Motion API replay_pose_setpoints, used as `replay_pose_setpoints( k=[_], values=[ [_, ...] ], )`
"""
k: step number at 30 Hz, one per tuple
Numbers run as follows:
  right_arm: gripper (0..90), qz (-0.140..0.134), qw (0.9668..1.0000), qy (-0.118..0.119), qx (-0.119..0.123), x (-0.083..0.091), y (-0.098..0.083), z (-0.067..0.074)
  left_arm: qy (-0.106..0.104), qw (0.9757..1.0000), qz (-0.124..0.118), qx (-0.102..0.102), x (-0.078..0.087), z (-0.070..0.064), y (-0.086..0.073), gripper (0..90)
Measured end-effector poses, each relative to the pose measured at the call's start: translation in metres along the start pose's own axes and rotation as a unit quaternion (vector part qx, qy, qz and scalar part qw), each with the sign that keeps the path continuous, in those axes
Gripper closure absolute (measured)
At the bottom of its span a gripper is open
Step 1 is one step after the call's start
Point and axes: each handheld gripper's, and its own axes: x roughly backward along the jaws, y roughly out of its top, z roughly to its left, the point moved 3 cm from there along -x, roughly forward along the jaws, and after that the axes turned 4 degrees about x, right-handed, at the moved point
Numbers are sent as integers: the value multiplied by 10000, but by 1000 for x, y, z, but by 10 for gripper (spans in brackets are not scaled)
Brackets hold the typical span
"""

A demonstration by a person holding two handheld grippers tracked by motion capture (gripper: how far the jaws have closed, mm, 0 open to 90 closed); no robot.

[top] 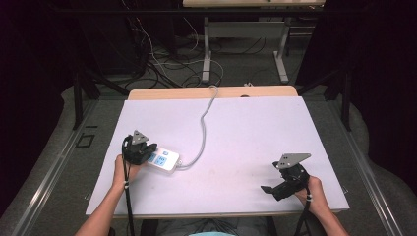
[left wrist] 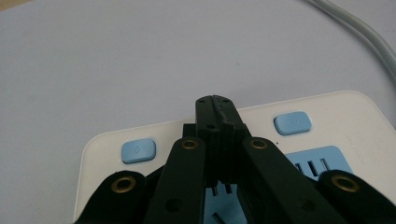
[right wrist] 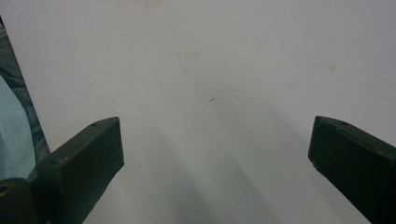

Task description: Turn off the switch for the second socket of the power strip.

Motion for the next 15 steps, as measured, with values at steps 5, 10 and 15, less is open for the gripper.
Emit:
replay_pose_setpoints(
  k=[5, 10, 15],
  values=[
    [28, 16, 10000, 46, 13, -1, 0, 0, 5, 10000, 0, -22, 0, 0, 0, 900],
    [28, 9, 10000, 50, 63, -1, 0, 0, -25, 10000, -3, -11, 0, 1, 0, 900],
    [28, 17, 10000, 45, 64, -1, 0, -1, 15, 10000, 7, -55, 0, 0, 1, 900]
  ],
)
